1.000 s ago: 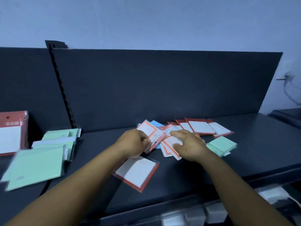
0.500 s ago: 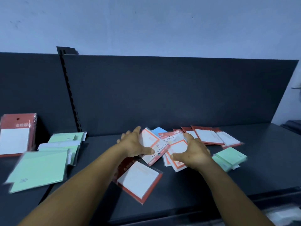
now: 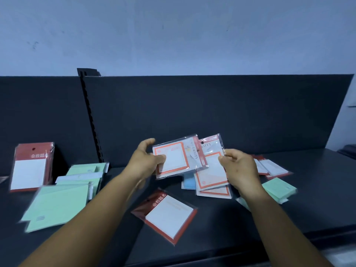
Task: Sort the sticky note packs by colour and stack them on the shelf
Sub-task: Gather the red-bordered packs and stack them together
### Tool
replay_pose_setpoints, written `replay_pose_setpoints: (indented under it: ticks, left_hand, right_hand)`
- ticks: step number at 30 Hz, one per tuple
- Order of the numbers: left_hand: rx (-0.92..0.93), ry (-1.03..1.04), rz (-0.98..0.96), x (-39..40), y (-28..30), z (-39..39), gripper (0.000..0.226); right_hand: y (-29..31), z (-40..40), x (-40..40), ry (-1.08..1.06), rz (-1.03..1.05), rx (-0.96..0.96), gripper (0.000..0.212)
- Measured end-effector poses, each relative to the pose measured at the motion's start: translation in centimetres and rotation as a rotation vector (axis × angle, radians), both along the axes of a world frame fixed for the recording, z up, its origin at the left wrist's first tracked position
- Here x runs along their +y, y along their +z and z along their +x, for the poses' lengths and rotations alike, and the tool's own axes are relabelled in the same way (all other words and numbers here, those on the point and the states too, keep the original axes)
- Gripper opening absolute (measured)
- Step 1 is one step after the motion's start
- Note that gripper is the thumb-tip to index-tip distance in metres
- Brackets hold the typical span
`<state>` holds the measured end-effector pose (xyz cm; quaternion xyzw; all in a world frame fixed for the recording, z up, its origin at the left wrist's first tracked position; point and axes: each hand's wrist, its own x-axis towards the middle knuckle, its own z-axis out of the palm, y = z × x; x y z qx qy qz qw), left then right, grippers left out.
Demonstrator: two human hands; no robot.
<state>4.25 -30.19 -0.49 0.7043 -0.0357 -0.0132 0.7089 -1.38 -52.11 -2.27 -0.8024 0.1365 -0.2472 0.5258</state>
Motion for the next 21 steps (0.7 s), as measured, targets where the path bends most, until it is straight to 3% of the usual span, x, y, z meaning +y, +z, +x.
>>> replay_pose_setpoints:
  ticks: [8, 15, 21]
  left_hand:
    - [0.106, -0.009, -0.089, 0.4, -0.9, -1.1, 0.006]
    - [0.204, -0.118, -0.128, -1.7, -1.7, -2.3, 0.011]
    - [0.151, -0.128, -0.071, -1.9, -3.4, -2.5, 0.015]
  right_hand:
    - [0.3, 0.6, -0.2, -0.055, 0.132, -0.029, 0.009]
    - [0.2, 1.5, 1.4, 0.013, 0.196, 0.016, 0.013]
    - [0.0, 1.6, 2.9, 0.147, 0.228, 0.036, 0.013]
